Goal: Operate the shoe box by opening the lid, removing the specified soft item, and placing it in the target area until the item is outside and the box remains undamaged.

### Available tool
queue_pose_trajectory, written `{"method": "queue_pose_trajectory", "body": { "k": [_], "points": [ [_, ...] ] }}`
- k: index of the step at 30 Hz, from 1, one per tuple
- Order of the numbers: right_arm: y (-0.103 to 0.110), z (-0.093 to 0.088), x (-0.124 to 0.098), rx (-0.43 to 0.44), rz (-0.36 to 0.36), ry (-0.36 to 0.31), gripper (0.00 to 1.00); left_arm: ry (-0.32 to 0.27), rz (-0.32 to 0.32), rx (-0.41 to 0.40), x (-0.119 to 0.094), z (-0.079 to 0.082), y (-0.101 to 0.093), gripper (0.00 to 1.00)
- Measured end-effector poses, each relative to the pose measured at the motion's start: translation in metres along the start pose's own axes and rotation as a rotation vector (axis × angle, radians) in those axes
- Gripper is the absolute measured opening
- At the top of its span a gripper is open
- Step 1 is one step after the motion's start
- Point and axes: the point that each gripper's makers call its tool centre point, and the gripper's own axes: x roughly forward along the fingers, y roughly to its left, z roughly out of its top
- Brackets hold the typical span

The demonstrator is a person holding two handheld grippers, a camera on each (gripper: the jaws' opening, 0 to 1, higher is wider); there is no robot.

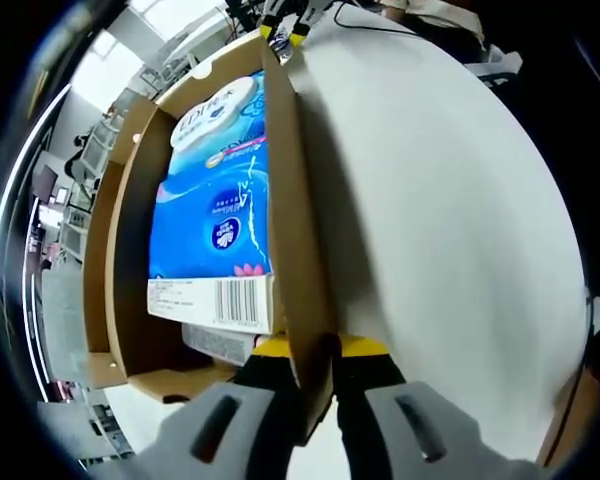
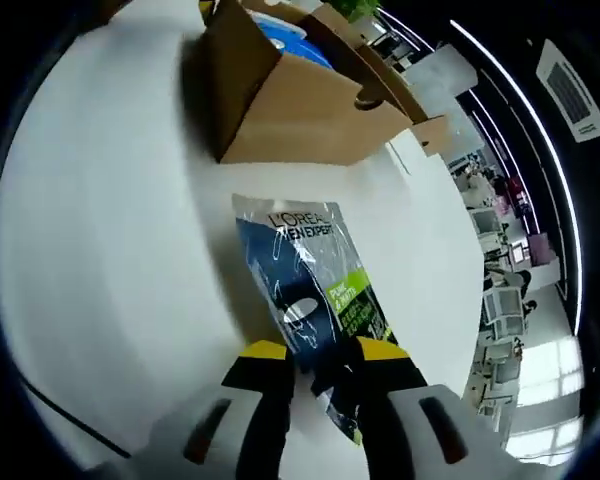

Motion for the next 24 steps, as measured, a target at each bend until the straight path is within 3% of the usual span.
{"method": "queue_pose_trajectory", "body": {
  "k": [9, 13, 15, 22, 24],
  "points": [
    [0.001, 0.000, -0.008, -0.003, 0.018, 0.015, 0.23, 0.000, 0.000, 0.000, 0.000, 0.000, 0.000, 0.10],
    [0.006, 0.000, -0.017, 0.050, 0.062, 0.002, 0.24, 0.000, 0.000, -0.001, 0.000, 0.000, 0.000, 0.10],
    [0.012, 0.003, -0.019, 0.136, 0.094, -0.037, 0.24, 0.000, 0.000, -0.001, 0.000, 0.000, 0.000, 0.10],
    [-0.005, 0.021, -0.012, 0.440, 0.065, -0.205, 0.24, 0.002, 0.003, 0.004, 0.000, 0.000, 0.000, 0.10],
    [-0.005, 0.023, -0.008, 0.500, 0.074, -0.218, 0.24, 0.002, 0.002, 0.004, 0.000, 0.000, 0.000, 0.10]
  ]
}}
